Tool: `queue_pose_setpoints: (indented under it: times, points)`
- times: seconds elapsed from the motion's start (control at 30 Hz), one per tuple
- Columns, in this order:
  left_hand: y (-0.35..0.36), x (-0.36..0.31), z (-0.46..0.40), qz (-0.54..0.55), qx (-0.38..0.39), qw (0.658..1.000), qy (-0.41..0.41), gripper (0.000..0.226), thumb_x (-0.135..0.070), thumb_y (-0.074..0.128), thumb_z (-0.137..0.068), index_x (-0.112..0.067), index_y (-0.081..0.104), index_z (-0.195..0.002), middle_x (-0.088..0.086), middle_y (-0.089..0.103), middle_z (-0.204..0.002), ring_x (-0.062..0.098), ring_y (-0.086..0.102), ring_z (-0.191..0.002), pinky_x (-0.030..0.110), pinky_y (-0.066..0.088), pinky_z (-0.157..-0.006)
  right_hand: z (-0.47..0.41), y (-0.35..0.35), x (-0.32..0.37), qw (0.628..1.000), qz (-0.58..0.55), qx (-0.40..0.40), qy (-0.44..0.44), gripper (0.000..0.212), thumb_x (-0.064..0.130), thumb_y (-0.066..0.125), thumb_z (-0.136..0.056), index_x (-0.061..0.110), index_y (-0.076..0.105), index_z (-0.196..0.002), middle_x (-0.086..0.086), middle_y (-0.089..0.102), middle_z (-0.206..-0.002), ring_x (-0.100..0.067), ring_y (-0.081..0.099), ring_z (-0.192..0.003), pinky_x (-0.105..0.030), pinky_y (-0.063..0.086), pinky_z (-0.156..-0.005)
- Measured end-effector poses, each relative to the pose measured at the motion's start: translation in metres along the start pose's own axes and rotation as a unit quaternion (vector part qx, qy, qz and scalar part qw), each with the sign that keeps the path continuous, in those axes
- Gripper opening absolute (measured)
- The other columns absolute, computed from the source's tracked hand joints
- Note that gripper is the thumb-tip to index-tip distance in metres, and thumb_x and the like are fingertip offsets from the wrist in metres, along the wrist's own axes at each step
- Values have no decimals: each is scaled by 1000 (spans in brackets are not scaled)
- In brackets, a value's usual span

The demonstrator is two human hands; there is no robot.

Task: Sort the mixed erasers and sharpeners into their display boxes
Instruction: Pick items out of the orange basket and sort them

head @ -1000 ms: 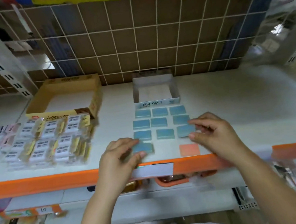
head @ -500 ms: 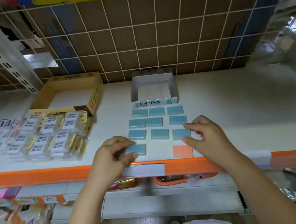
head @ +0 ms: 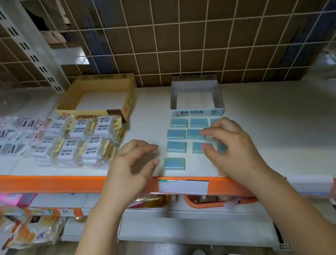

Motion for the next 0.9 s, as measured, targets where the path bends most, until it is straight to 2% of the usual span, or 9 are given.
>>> queue_pose_setpoints:
  times: [0.13,0.3,0.43,0.6,0.73,0.9]
  points:
    - [-53,0,5,-104,-47,991,72,33,-33,52,-82,-13,68,-103,-3,59,-98,6,49,-94,8,34,-83,-23,35,62,995,21,21,-99,29,20,57,-80,7,69,-103,-8,59,-98,-25,53,-98,-27,35,-85]
    - [-138,34,24,-216,-100,967,87,36,-28,47,-84,-5,66,-106,9,62,-100,22,53,-95,27,39,-83,-44,97,146,982,30,26,-185,37,26,45,-80,6,68,-99,-9,62,-94,-29,57,-91,-28,44,-80]
    - [-215,82,45,-316,-111,941,57,38,-26,45,-84,-4,63,-110,13,62,-103,29,55,-94,34,41,-81,-56,155,212,978,47,20,-201,39,26,44,-78,5,68,-100,-11,64,-93,-33,60,-89,-36,49,-78]
    - [-297,135,68,-363,-114,925,-1,41,-28,43,-84,-4,61,-112,15,61,-105,35,57,-96,44,50,-79,-73,217,281,979,49,37,-193,38,24,49,-78,3,67,-105,-15,65,-101,-36,61,-93,-44,49,-82]
    - [-347,167,74,-391,-133,909,-48,47,-32,41,-82,-3,61,-112,18,61,-108,36,58,-99,43,49,-84,-91,252,325,979,52,52,-193,41,20,56,-74,2,65,-110,-19,64,-110,-39,60,-100,-47,48,-86]
    - [-394,200,65,-414,-151,893,-92,52,-36,40,-81,-1,61,-114,20,60,-109,38,57,-98,40,45,-85,-124,286,368,970,54,88,-220,46,25,49,-76,5,62,-115,-19,59,-119,-38,56,-105,-43,45,-91]
Point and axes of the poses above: each hand's wrist, its own z-axis away from the middle knuckle, its own y-axis out of the palm, x = y × z, the point moved 1 cm from there along -z, towards the middle knuckle
